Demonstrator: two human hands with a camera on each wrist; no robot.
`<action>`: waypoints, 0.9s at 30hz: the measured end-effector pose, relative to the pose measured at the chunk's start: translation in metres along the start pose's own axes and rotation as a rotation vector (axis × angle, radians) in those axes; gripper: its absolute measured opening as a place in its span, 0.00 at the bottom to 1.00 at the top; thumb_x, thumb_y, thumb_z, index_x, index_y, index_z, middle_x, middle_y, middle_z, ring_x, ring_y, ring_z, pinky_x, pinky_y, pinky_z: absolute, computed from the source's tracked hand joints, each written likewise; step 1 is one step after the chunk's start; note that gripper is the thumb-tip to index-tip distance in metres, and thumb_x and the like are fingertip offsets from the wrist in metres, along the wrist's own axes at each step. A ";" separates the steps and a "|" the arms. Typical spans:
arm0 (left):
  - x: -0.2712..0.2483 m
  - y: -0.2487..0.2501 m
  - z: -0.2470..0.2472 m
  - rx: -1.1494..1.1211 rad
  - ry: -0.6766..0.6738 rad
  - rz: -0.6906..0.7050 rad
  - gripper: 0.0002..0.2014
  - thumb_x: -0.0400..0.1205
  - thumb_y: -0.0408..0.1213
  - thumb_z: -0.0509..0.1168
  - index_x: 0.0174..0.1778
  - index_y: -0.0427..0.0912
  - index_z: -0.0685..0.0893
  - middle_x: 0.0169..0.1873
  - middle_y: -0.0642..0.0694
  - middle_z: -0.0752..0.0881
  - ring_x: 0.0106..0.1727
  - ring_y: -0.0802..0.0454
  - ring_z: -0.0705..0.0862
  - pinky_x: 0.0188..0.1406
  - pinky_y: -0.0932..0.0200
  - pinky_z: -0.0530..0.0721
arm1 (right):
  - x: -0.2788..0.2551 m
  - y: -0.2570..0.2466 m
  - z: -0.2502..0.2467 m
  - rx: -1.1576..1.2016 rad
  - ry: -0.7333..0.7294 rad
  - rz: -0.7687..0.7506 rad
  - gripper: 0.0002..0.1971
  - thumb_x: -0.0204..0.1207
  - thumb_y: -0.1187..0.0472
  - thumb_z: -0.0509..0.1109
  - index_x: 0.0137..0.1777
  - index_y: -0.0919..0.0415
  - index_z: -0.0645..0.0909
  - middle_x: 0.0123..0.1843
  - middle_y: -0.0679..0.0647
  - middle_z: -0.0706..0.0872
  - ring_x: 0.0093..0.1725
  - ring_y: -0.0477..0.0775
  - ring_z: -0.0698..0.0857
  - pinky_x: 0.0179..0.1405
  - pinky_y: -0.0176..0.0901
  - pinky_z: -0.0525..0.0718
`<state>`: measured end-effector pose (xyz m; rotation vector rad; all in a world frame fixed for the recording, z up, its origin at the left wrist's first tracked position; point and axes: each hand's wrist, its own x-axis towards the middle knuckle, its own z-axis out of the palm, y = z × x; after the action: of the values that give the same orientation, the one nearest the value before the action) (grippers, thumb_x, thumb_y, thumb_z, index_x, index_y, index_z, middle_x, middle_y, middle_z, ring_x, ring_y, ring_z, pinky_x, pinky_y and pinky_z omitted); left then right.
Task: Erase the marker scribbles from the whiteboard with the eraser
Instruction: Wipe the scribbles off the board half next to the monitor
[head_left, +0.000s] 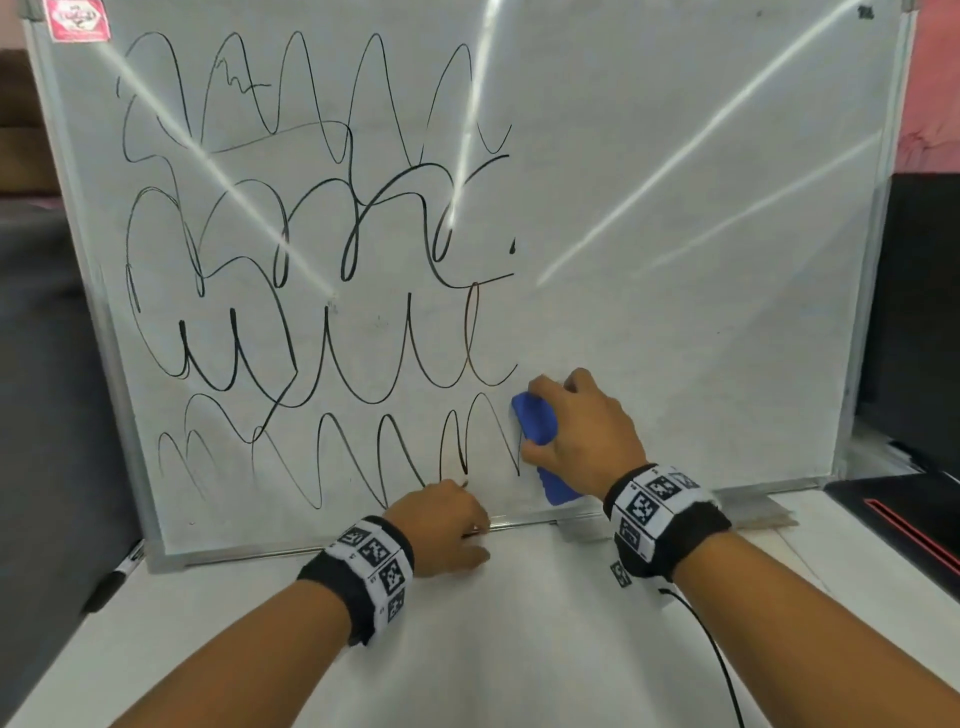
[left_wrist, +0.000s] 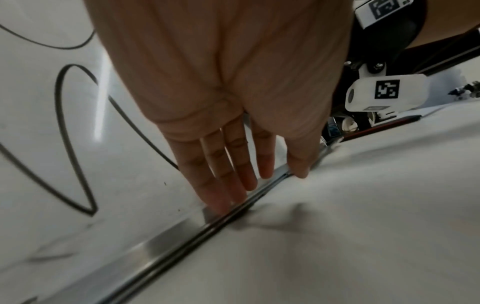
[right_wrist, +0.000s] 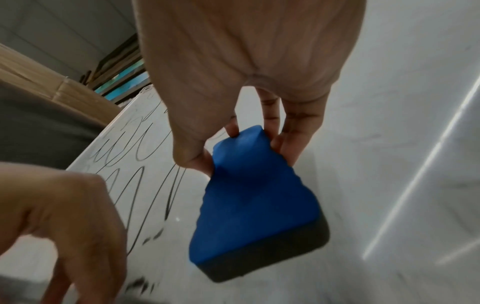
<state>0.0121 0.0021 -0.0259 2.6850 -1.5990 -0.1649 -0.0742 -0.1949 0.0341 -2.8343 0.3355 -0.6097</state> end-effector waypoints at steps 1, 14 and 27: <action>-0.001 -0.001 0.006 0.006 -0.032 -0.020 0.14 0.81 0.55 0.66 0.53 0.51 0.86 0.47 0.51 0.83 0.51 0.51 0.78 0.50 0.55 0.78 | -0.006 0.001 0.007 -0.010 -0.044 -0.002 0.31 0.67 0.41 0.77 0.69 0.42 0.71 0.55 0.52 0.71 0.43 0.59 0.81 0.41 0.52 0.86; 0.018 -0.002 0.021 -0.064 -0.169 -0.171 0.30 0.72 0.56 0.77 0.68 0.46 0.84 0.60 0.47 0.83 0.60 0.48 0.81 0.62 0.54 0.81 | -0.014 0.005 0.028 -0.192 -0.112 -0.121 0.31 0.66 0.48 0.77 0.70 0.43 0.71 0.61 0.50 0.73 0.47 0.58 0.78 0.38 0.50 0.82; 0.018 -0.001 0.024 -0.100 -0.143 -0.200 0.29 0.72 0.55 0.78 0.68 0.48 0.84 0.60 0.48 0.83 0.55 0.50 0.81 0.60 0.55 0.82 | -0.024 0.027 0.048 -0.254 -0.096 -0.157 0.31 0.66 0.51 0.77 0.69 0.43 0.72 0.56 0.52 0.74 0.48 0.56 0.76 0.35 0.48 0.82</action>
<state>0.0191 -0.0118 -0.0512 2.8061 -1.3100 -0.4361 -0.0796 -0.2064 -0.0245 -3.1444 0.1860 -0.4889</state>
